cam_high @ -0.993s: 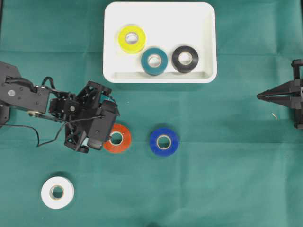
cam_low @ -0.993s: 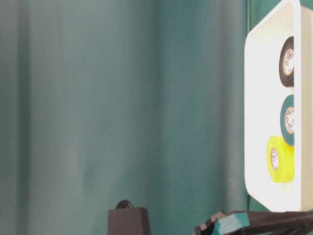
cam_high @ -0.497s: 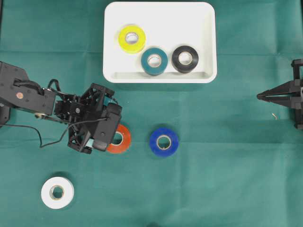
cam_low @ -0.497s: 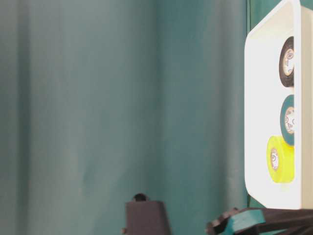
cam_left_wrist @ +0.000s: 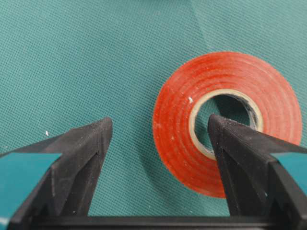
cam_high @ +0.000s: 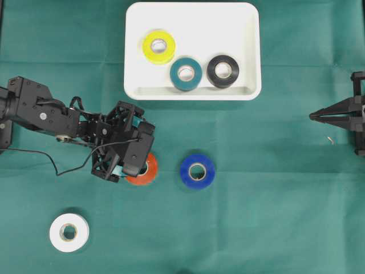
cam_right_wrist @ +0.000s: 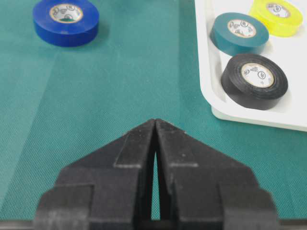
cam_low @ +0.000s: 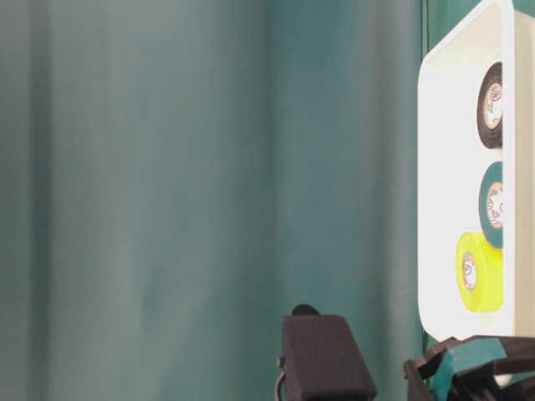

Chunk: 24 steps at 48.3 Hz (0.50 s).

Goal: Put the tape into the white case with the left arm.
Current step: 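Move the left gripper down to the red roll and grip its hole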

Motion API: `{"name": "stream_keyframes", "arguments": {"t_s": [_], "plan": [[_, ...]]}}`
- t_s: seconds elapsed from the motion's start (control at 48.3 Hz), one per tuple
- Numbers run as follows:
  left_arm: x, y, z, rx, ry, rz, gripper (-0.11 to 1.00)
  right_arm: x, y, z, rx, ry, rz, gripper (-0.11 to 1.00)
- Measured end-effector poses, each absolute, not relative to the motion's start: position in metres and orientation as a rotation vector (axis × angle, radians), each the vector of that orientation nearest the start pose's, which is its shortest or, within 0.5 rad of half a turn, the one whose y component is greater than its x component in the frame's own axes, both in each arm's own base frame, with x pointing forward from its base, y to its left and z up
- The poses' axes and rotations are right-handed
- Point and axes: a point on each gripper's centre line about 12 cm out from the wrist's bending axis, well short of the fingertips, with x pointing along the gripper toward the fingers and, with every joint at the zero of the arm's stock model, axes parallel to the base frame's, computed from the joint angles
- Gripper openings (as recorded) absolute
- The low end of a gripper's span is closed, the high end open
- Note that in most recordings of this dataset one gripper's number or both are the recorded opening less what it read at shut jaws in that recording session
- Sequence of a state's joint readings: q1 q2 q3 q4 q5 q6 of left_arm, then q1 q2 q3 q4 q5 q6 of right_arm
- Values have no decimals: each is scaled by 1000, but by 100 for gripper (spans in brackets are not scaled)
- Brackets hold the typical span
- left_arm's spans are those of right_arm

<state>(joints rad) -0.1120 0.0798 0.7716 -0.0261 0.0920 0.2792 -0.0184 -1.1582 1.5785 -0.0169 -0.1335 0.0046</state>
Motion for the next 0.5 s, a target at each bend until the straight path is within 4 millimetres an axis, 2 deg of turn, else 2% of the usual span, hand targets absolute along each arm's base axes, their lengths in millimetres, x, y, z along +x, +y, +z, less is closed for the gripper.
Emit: {"name": "stream_keyframes", "arguments": {"t_s": [0.331, 0.393, 0.497], "plan": [[350, -38, 99, 284, 924, -222, 78, 136, -2, 146, -9, 287, -14, -9], [350, -38, 99, 283, 924, -221, 72, 137, -2, 147, -9, 285, -13, -9], [349, -38, 98, 283, 927, -221, 46, 136, -2, 146, -9, 287, -14, -9]]}}
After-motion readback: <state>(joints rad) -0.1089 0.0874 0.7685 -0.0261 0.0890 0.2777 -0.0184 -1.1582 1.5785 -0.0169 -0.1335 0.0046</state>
